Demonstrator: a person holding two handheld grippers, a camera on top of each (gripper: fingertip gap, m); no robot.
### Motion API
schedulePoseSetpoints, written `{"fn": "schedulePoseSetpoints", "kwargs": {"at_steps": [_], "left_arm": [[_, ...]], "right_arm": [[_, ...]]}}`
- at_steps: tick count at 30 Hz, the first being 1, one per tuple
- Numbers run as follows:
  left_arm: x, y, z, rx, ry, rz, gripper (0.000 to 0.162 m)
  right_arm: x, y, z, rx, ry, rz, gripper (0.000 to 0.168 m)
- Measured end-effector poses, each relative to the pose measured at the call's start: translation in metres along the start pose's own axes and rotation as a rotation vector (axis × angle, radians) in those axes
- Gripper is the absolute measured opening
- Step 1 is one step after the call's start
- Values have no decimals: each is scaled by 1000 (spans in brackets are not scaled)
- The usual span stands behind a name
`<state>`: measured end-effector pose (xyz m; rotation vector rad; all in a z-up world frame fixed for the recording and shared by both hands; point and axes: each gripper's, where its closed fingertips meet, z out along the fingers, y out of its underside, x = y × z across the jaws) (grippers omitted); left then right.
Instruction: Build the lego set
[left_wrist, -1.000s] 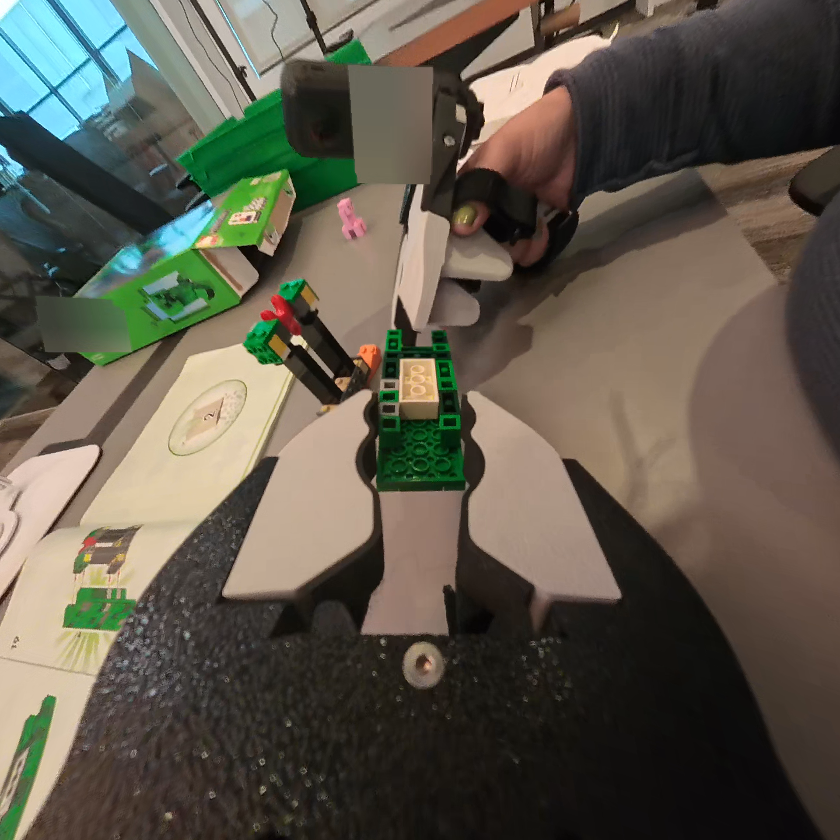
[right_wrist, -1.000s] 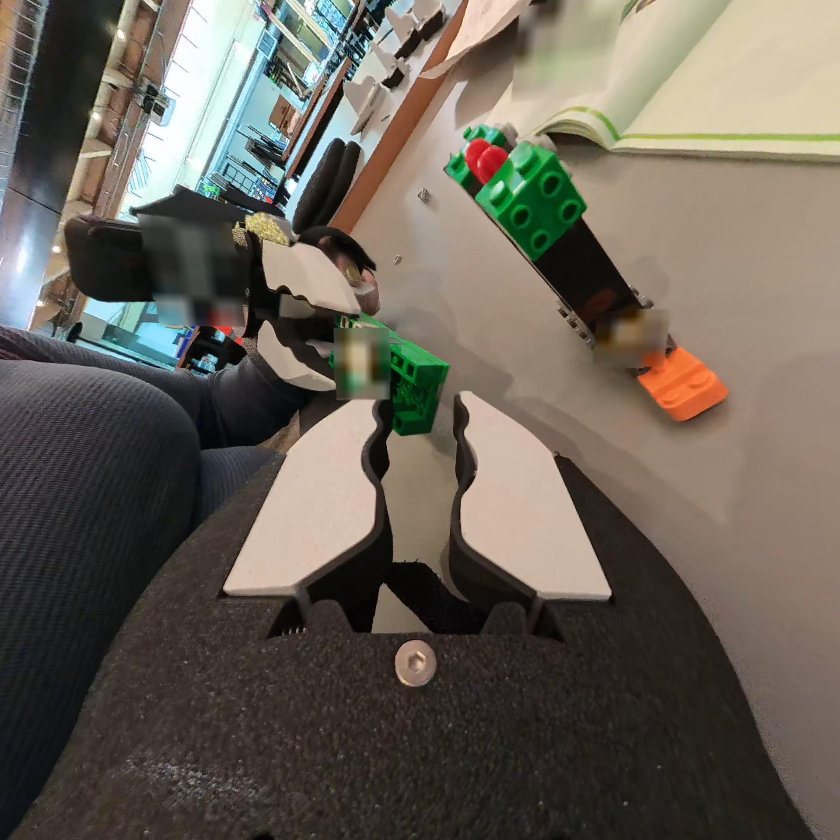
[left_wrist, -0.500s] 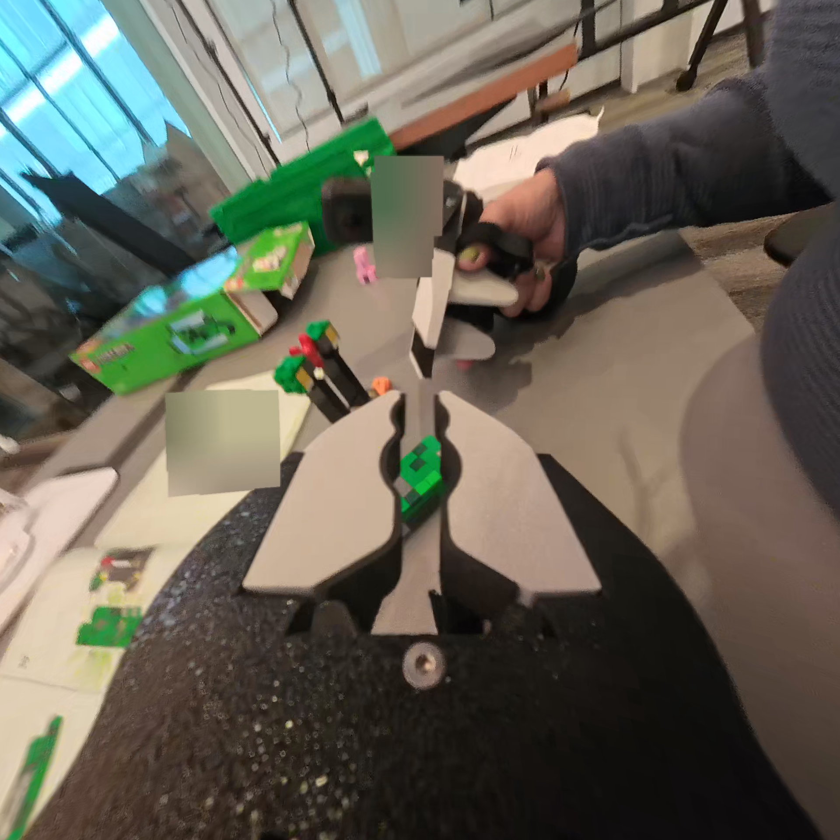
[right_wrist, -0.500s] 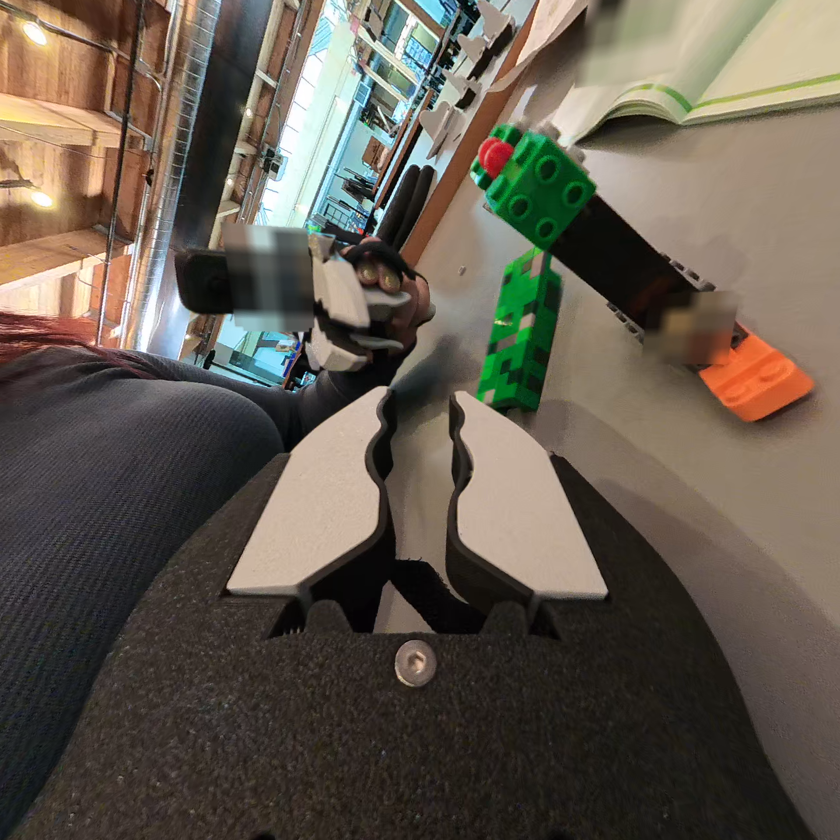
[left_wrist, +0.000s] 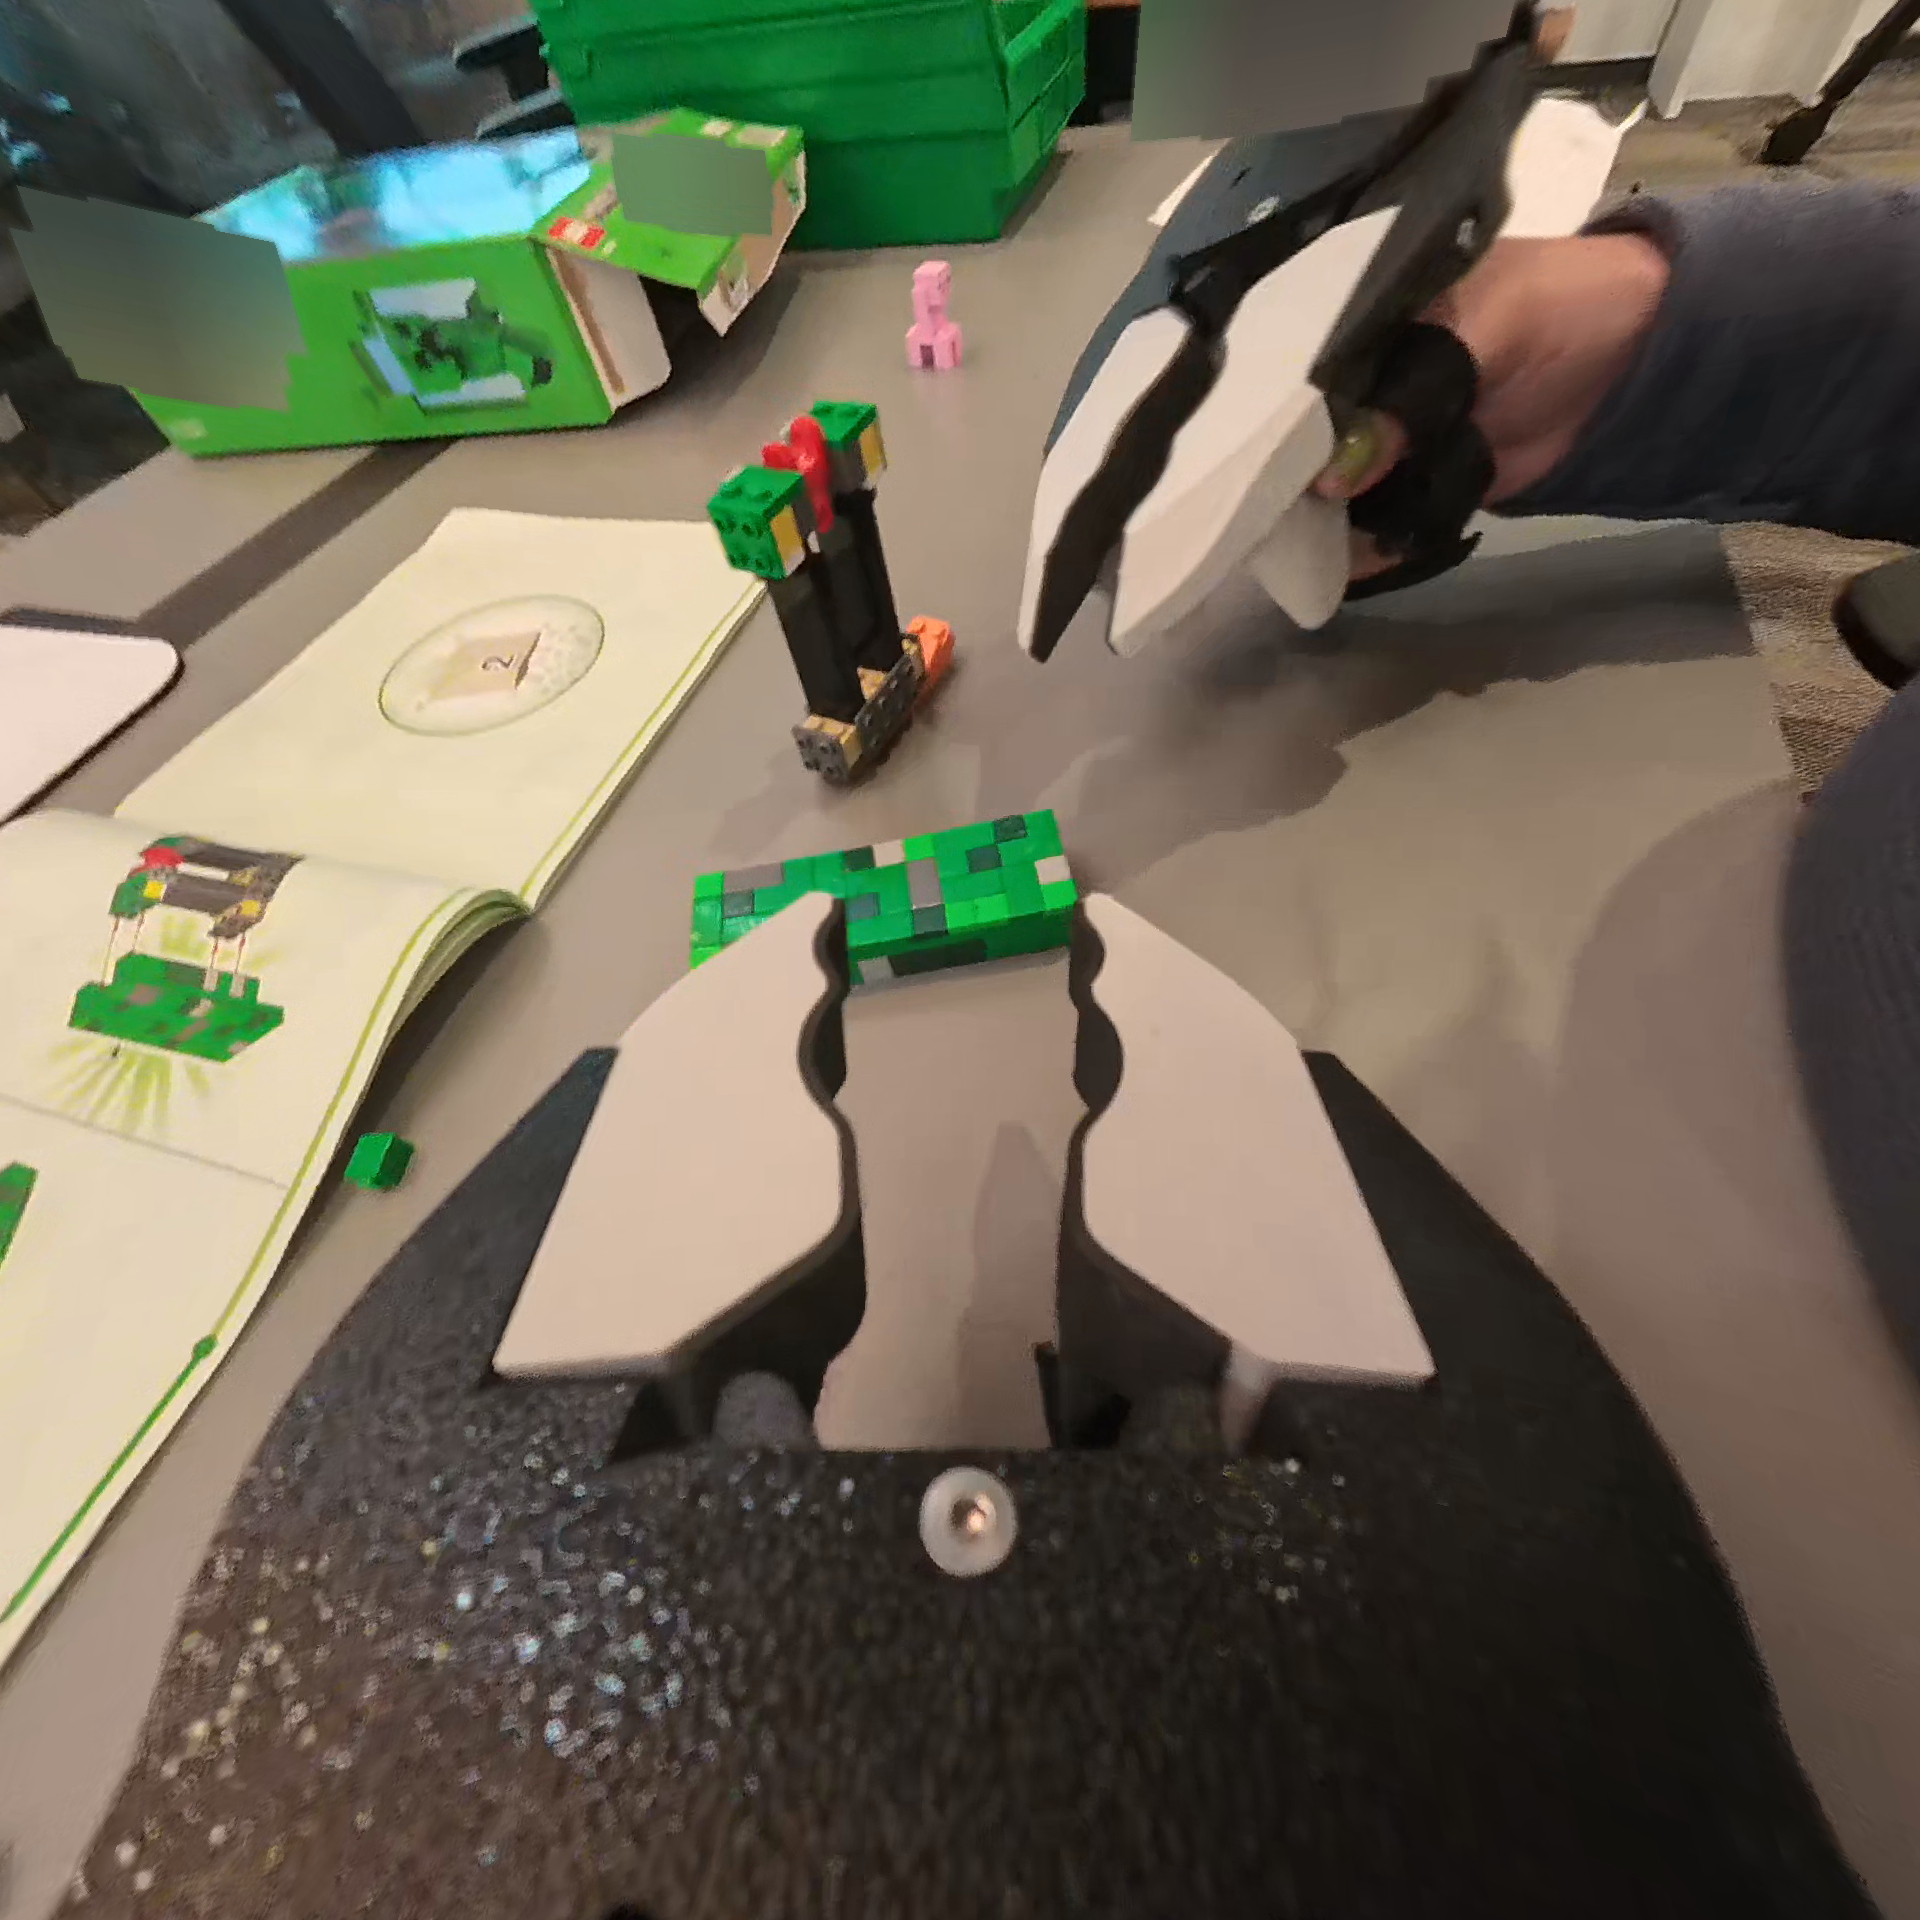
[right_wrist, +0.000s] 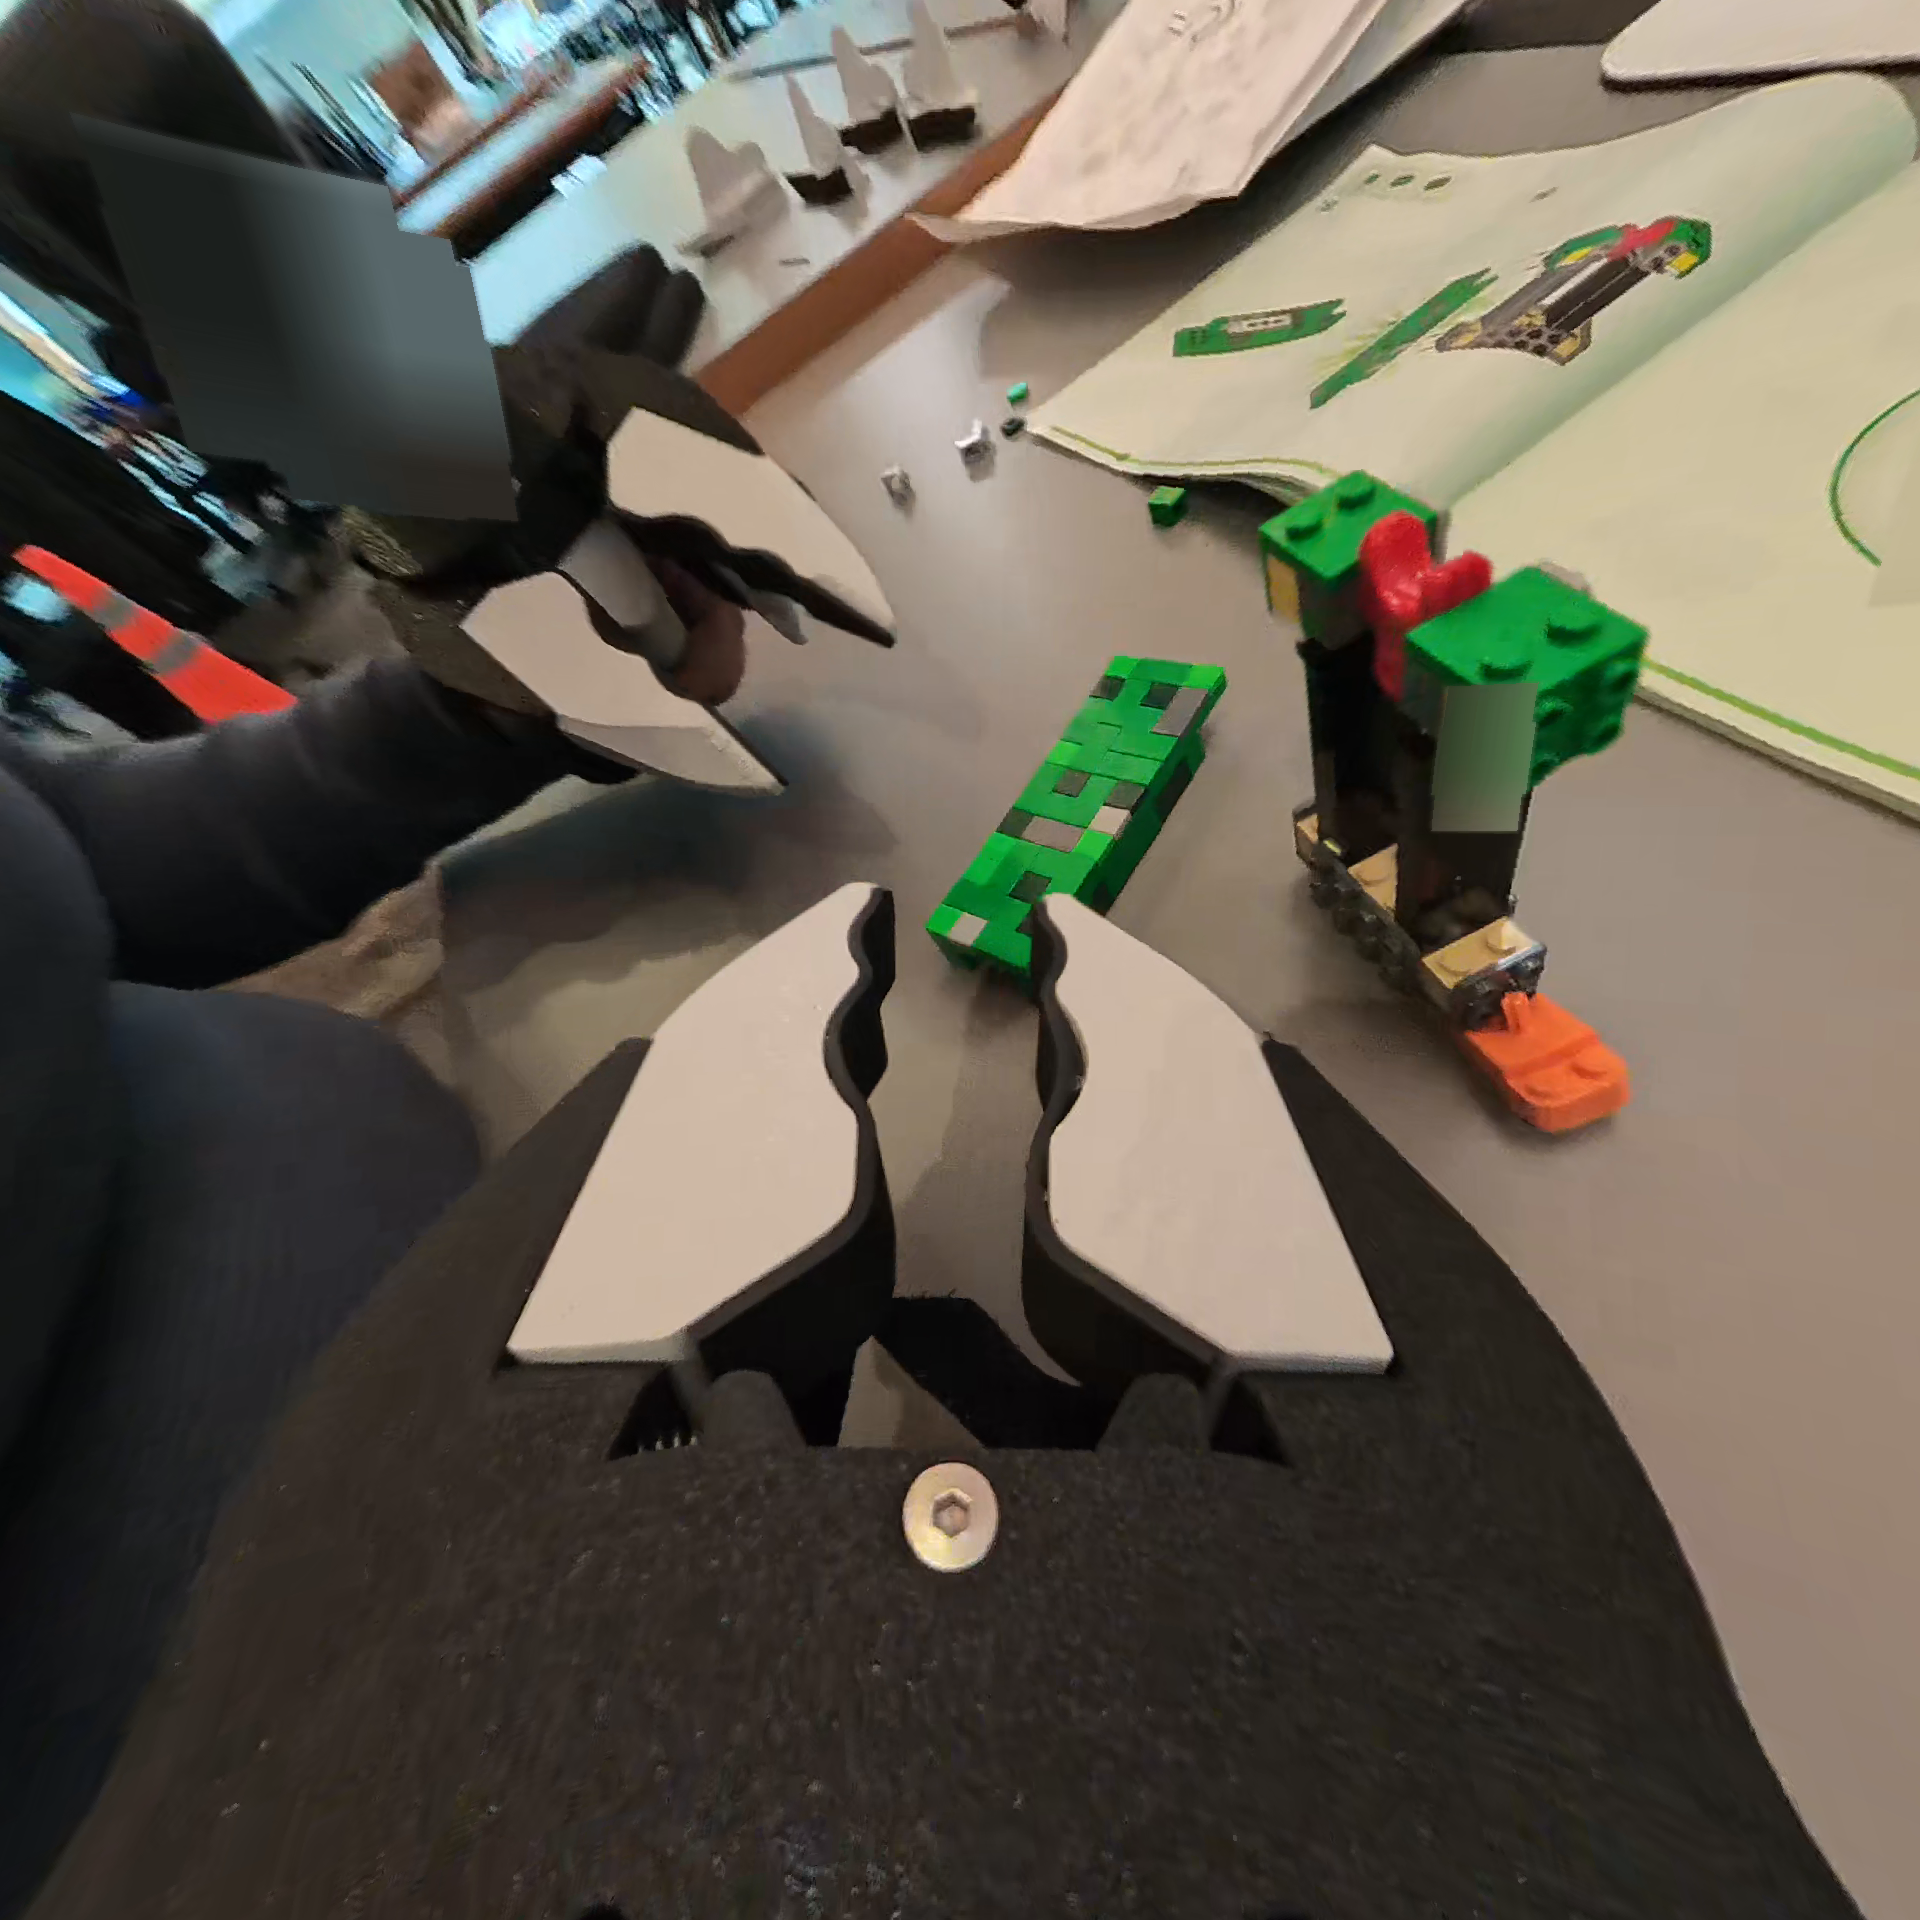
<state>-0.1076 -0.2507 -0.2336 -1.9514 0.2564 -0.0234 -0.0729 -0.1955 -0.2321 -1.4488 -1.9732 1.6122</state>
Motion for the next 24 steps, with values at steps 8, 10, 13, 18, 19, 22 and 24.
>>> {"fn": "schedulePoseSetpoints", "kwargs": {"at_steps": [8, 10, 13, 18, 19, 22, 24], "left_arm": [[-21, 9, 0, -61, -81, -72, 53], [-25, 7, -4, -54, -99, -75, 53], [-28, 7, -10, -50, -113, -92, 53], [-33, 11, -17, -70, -112, -146, 55], [-34, 12, -17, -75, -106, -166, 55], [-35, 18, -14, -98, -53, -264, 59], [-33, 23, -9, -120, 10, -328, 62]], "right_arm": [[20, 8, 33, -190, 345, -180, 56], [22, 11, 42, -254, 394, -234, 56], [27, 22, 51, -358, 441, -264, 55], [26, 29, 58, -436, 445, -320, 38], [26, 29, 58, -443, 443, -356, 38], [24, 26, 58, -441, 422, -561, 38], [24, 22, 57, -423, 429, -727, 38]]}}
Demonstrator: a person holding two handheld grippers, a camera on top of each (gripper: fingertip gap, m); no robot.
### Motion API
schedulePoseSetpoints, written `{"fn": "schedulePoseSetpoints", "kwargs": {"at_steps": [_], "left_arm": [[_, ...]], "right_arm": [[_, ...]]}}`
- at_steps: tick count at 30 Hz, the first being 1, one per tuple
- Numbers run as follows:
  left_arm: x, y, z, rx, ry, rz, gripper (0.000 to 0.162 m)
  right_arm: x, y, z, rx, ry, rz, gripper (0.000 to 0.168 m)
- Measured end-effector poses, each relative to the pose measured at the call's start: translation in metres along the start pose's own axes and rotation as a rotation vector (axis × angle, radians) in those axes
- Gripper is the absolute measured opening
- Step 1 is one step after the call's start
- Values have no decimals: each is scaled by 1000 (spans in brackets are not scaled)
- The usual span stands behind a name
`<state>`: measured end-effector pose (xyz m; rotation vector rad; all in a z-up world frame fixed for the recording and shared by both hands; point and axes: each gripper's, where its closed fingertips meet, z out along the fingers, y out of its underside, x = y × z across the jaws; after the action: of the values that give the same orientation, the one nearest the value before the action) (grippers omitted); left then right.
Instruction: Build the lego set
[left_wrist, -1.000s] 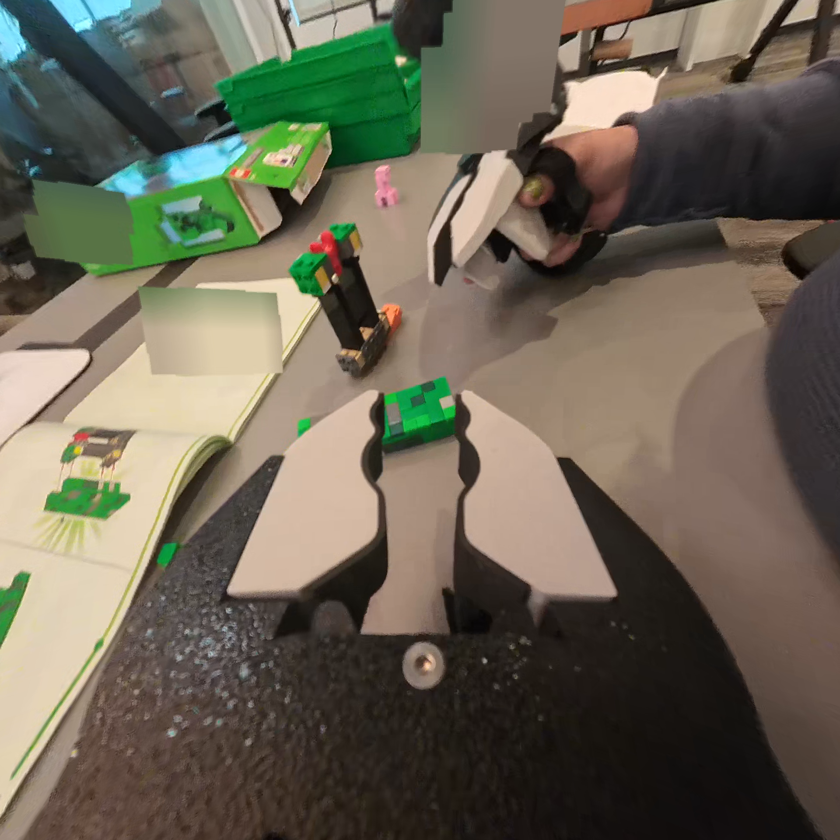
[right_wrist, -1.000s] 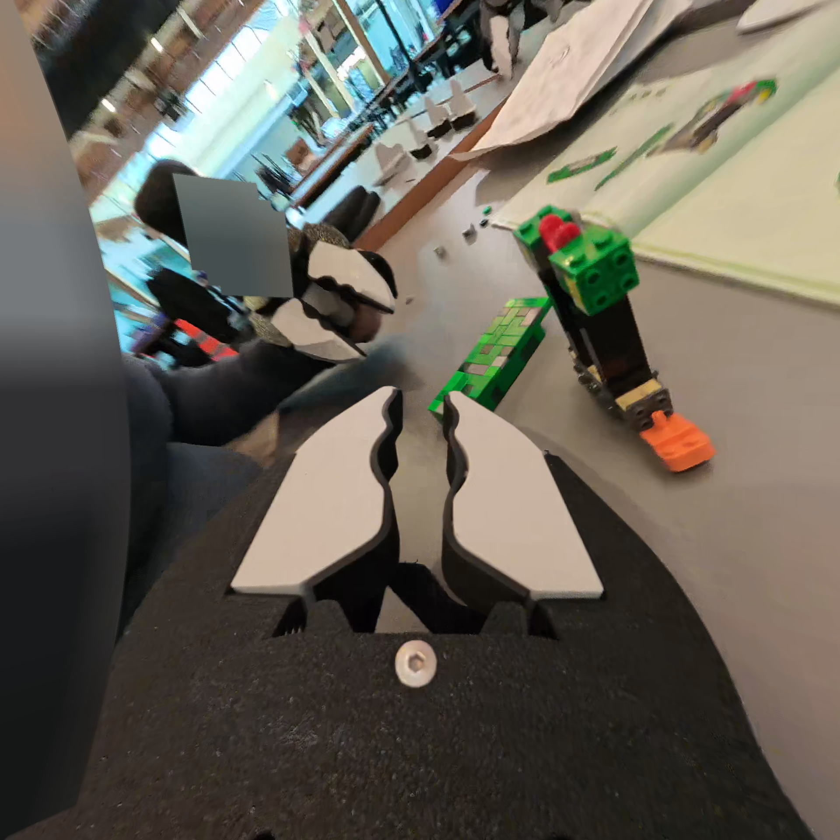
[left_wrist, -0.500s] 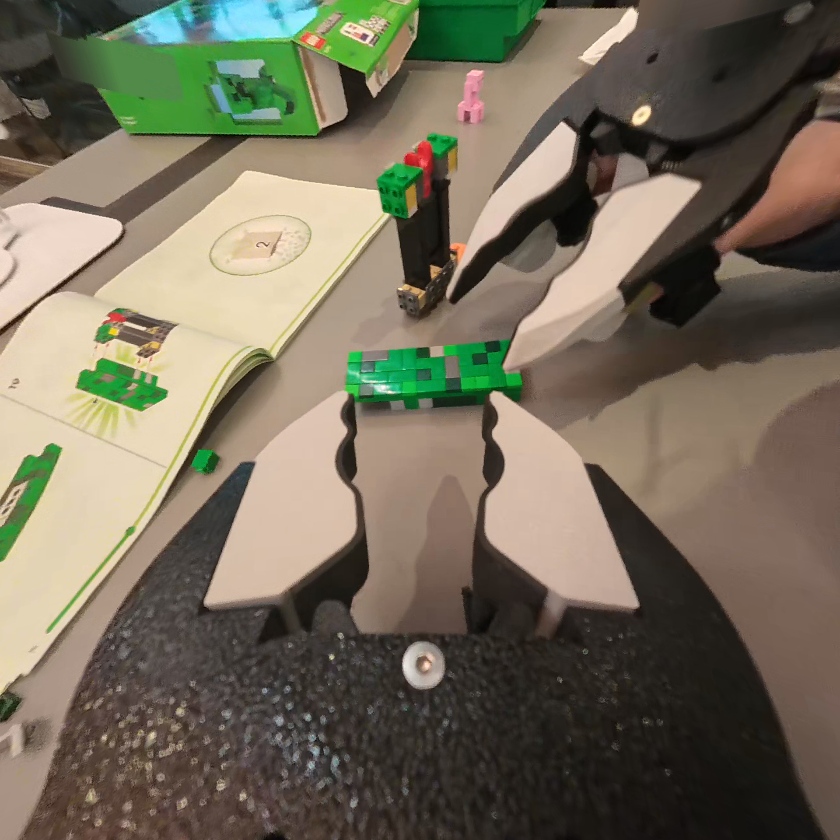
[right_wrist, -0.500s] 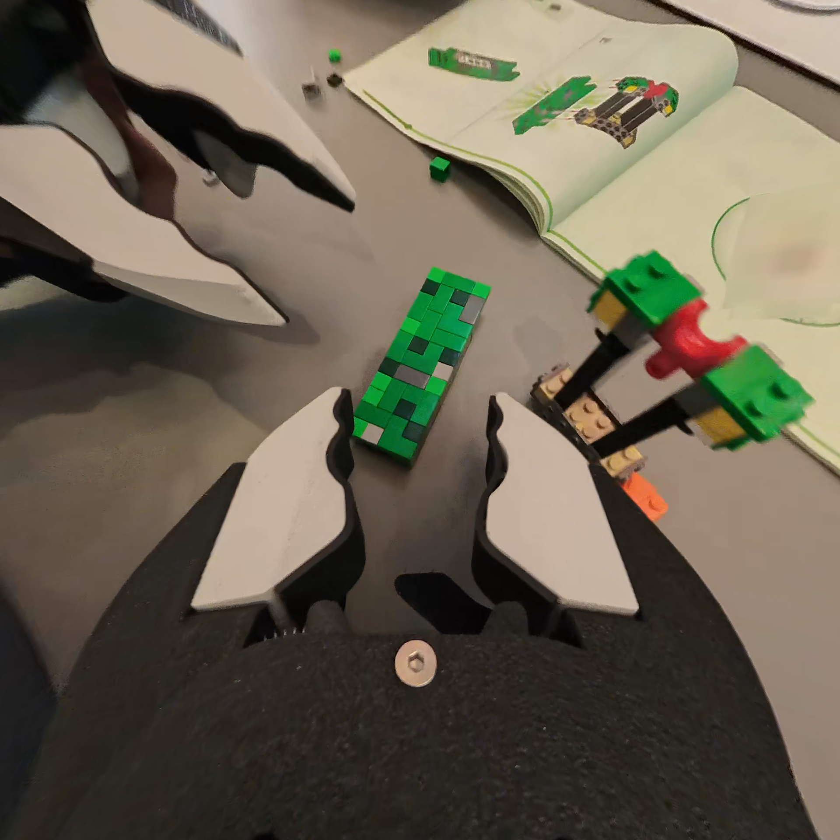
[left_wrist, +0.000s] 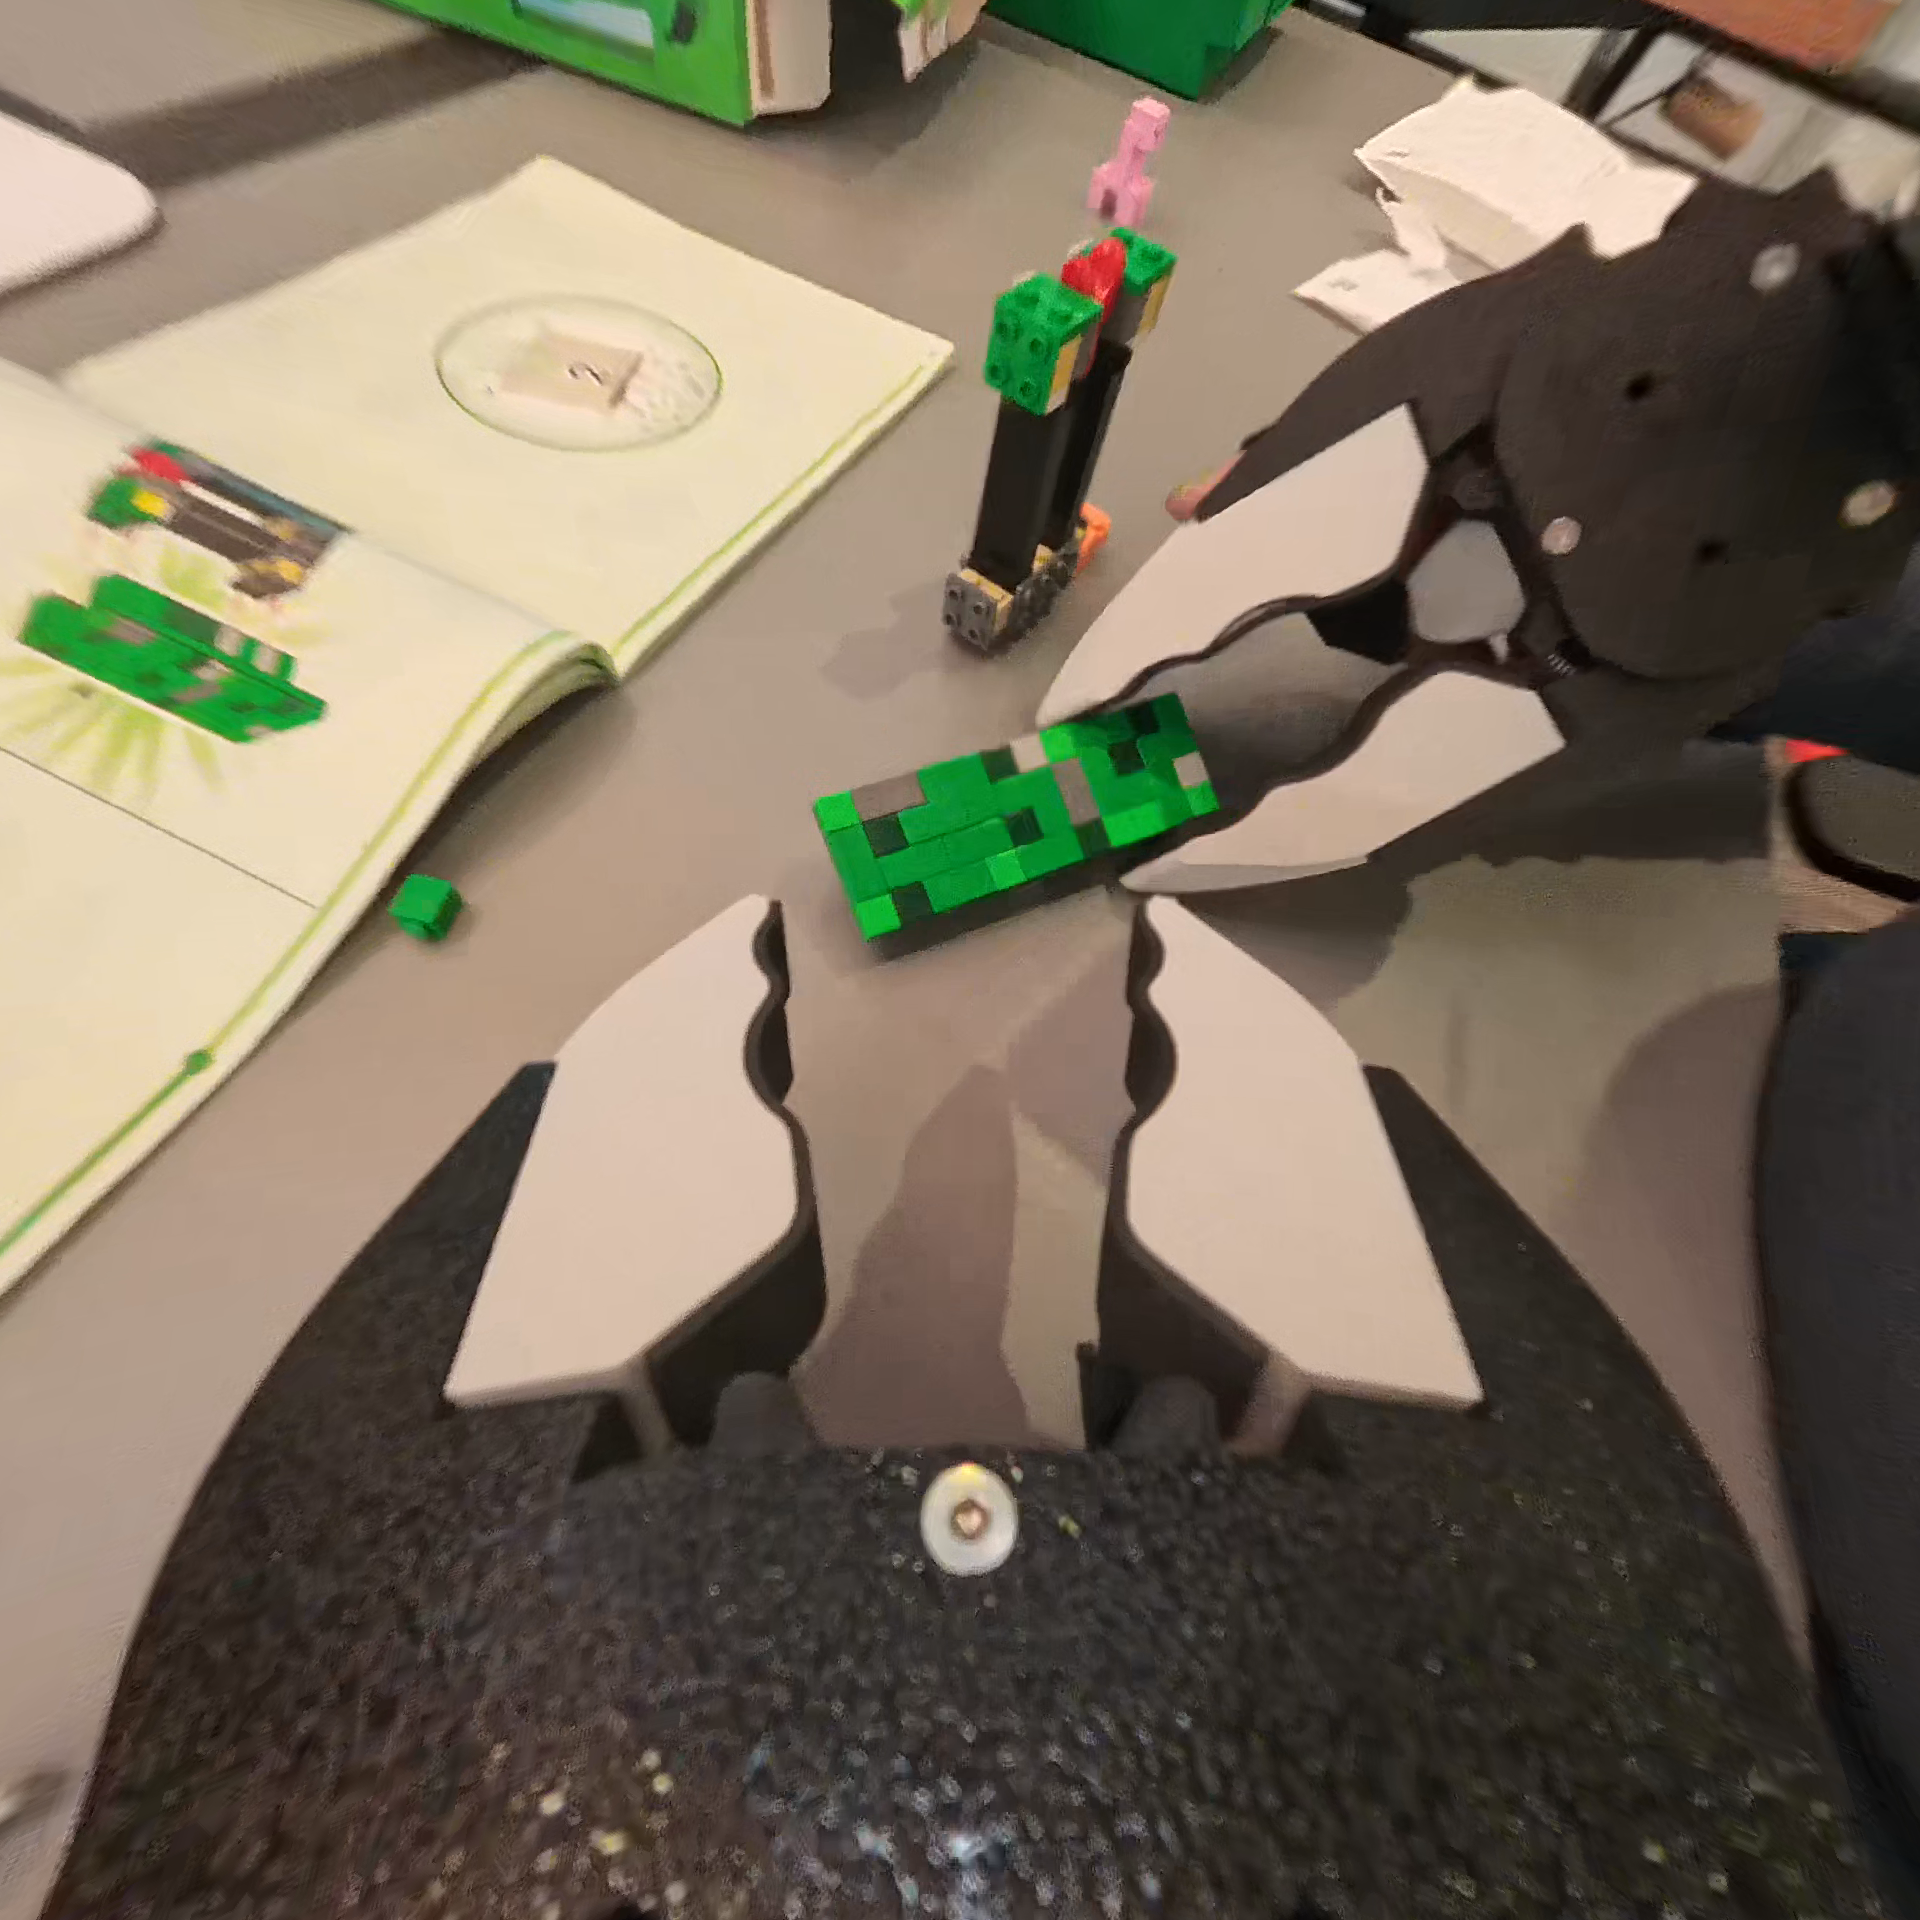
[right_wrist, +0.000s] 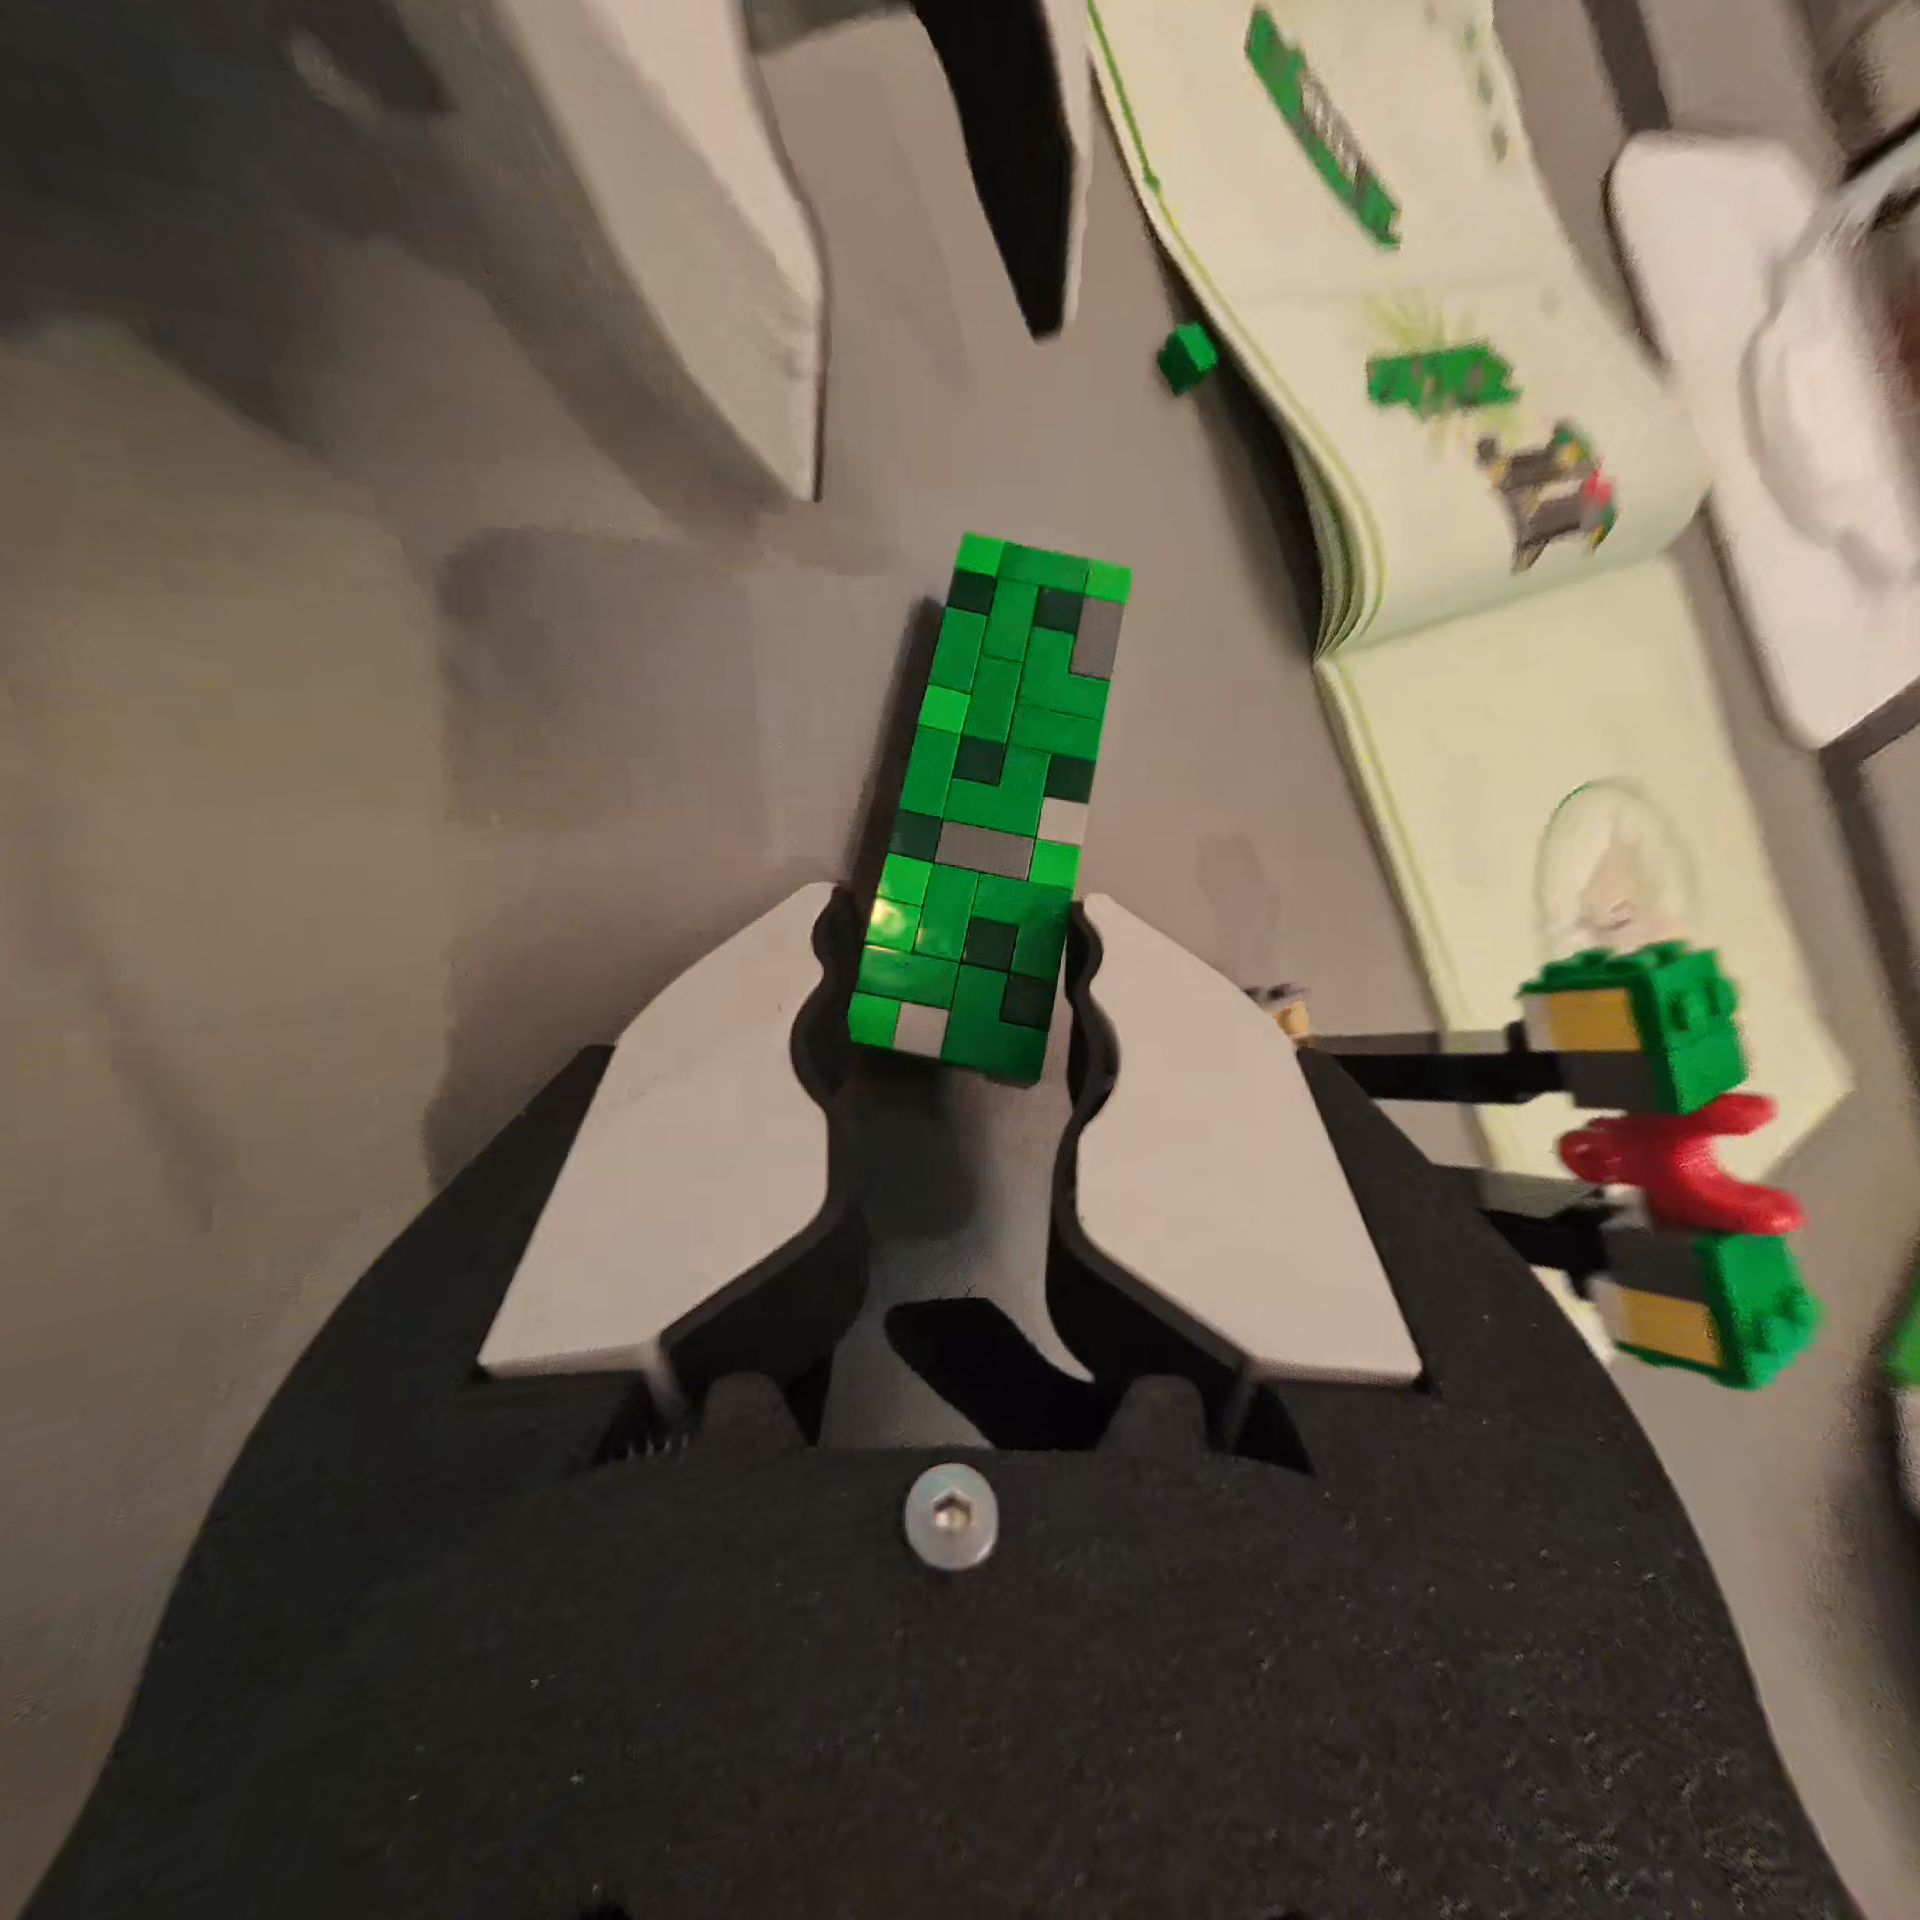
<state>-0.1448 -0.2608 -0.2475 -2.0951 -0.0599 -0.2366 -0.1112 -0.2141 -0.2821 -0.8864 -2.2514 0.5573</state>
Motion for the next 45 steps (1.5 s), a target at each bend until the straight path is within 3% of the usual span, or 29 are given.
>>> {"fn": "schedulePoseSetpoints", "kwargs": {"at_steps": [3, 7, 12, 18, 21, 23, 25, 29, 32, 39, 42, 45], "left_arm": [[1, 6, 10, -62, 77, -41, 64], [5, 13, 22, -139, 144, -6, 53], [2, 16, 25, -184, 143, 79, 43], [7, 11, 24, -153, 178, 230, 52], [6, 18, 26, -224, 157, 310, 39], [11, 19, 24, -238, 164, 364, 14], [15, 20, 23, -222, 139, 419, 7], [22, 24, 21, -196, 49, 579, 6], [35, 33, 17, -230, 64, 646, 18], [60, 42, 5, -241, 179, 356, 44], [44, 33, 0, -207, 90, 237, 47], [4, 22, -10, -186, -87, 136, 35]], "right_arm": [[4, -3, -4, 59, 93, -250, 37], [3, -9, -9, 136, 167, -481, 37], [0, -17, -16, 241, 186, -605, 37], [-6, -19, -21, 327, 196, -770, 37], [-6, -22, -25, 364, 198, -789, 34], [-4, -25, -29, 396, 195, -768, 39], [-2, -25, -32, 411, 151, -692, 48], [-2, -25, -46, 462, -8, -453, 54], [-7, -24, -60, 486, -185, -225, 54], [-11, -13, -68, 377, -413, 101, 50], [-10, -9, -61, 308, -440, 168, 51], [-10, -19, -63, 347, -467, 195, 47]]}}
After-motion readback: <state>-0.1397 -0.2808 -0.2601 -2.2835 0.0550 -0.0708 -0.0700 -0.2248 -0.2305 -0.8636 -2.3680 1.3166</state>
